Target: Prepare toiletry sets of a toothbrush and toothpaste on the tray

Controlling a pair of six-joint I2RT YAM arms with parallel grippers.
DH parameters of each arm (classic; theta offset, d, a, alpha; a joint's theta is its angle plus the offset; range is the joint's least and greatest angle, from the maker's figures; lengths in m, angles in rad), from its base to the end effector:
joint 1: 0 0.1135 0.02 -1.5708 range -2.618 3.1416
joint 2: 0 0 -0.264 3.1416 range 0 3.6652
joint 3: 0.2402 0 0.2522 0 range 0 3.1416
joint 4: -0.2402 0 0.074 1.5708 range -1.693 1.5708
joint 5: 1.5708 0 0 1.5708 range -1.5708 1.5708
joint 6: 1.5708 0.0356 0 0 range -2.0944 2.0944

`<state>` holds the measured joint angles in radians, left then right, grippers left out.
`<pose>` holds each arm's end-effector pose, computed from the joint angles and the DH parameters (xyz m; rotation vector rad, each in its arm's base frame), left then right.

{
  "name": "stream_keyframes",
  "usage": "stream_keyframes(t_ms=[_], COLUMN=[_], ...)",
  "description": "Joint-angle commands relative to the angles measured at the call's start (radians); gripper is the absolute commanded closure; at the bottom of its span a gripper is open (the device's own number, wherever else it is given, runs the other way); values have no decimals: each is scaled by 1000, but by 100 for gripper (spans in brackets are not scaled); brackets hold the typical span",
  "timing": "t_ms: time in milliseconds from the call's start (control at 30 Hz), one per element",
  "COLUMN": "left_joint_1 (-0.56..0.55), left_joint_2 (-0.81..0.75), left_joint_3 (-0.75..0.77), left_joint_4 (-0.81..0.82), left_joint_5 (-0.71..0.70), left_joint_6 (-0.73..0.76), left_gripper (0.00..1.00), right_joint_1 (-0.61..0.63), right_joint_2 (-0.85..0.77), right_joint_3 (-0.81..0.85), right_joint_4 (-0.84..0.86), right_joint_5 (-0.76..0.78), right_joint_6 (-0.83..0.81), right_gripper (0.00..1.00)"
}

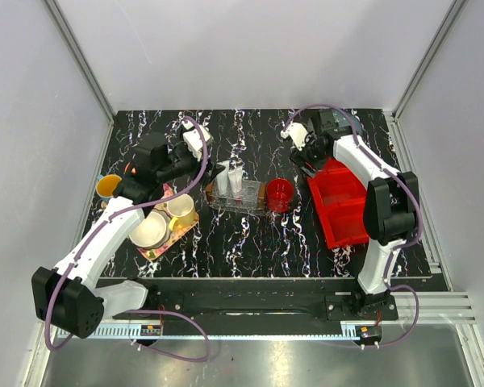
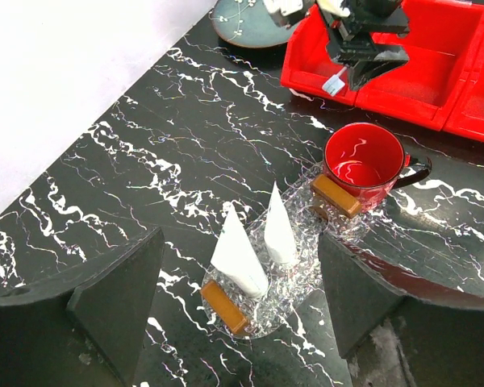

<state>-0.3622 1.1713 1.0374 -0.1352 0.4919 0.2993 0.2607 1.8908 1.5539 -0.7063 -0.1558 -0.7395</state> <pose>0.2462 -0.1113 0.3555 0.9114 1.5931 -0.4955 0.3938 0.1108 0.2454 -1.2915 2.2495 0.0306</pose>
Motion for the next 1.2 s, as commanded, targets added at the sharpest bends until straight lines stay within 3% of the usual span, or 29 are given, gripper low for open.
stream_keyframes(t_ms=[0, 533, 1167], left_joint_1=[8, 16, 26], left_joint_2=[-18, 11, 25], left_joint_3=[-5, -5, 1], left_joint_4=[23, 34, 37], left_joint_5=[-13, -6, -6], left_joint_6=[18, 20, 27], left_gripper=[18, 17, 17], right_joint_1=[0, -1, 0], right_joint_2=[42, 114, 177], right_joint_3=[64, 74, 101], right_joint_4=[33, 50, 50], right_joint_5=[30, 47, 45], right_joint_6=[-64, -120, -156], right_gripper=[29, 30, 45])
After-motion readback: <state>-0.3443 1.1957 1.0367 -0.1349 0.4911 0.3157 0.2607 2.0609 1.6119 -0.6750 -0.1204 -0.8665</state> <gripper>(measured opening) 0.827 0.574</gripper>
